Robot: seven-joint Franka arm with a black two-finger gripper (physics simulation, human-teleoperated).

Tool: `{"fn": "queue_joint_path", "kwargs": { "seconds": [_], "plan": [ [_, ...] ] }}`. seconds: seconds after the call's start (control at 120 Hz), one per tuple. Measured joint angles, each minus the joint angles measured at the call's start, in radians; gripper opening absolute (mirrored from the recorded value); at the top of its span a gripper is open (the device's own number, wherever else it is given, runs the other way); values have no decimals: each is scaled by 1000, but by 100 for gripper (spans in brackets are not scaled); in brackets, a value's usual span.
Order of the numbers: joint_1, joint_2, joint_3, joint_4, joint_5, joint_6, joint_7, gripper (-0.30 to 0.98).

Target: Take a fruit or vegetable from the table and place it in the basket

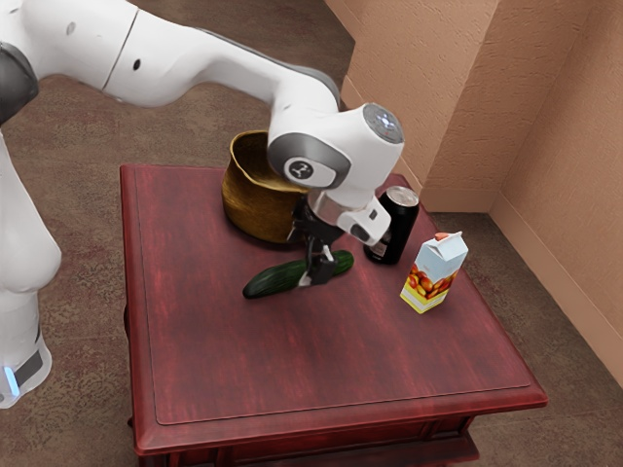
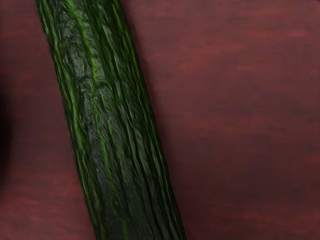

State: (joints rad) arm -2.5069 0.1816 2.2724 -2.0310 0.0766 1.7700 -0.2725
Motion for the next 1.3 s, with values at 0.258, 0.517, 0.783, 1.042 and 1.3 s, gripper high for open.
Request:
{"fn": "queue_joint_path", "kwargs": {
  "seconds": [0.258, 0.517, 0.783, 1.042, 1.3],
  "plan": [
    [52, -37, 1, -23, 4, 46, -42, 69],
    [53, -104, 1, -34, 8, 81, -68, 68],
    [55, -133, 2, -34, 19, 98, -84, 68],
    [78, -165, 8, -33, 31, 107, -95, 68],
    [104, -188, 9, -33, 36, 114, -99, 66]
  ]
}}
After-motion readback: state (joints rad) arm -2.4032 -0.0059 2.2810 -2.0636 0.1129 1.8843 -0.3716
